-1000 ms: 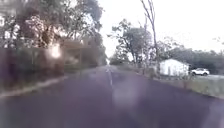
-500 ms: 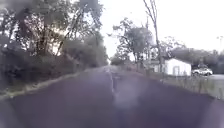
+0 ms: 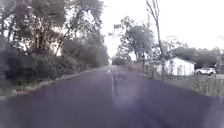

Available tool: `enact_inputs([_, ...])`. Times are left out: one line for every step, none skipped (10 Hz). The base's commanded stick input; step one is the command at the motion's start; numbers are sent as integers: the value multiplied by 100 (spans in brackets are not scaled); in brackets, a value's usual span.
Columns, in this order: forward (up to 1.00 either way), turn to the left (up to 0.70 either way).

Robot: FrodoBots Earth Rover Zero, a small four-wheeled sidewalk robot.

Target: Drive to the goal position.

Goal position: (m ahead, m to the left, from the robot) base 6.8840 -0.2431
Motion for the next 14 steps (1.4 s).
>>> enact_inputs([100,0])
enact_inputs([100,0])
enact_inputs([100,0])
enact_inputs([100,0])
enact_inputs([100,0])
enact_inputs([100,0])
enact_inputs([100,0])
enact_inputs([100,0])
enact_inputs([100,0])
enact_inputs([100,0])
enact_inputs([100,0])
enact_inputs([100,0])
enact_inputs([100,0])
enact_inputs([100,0])
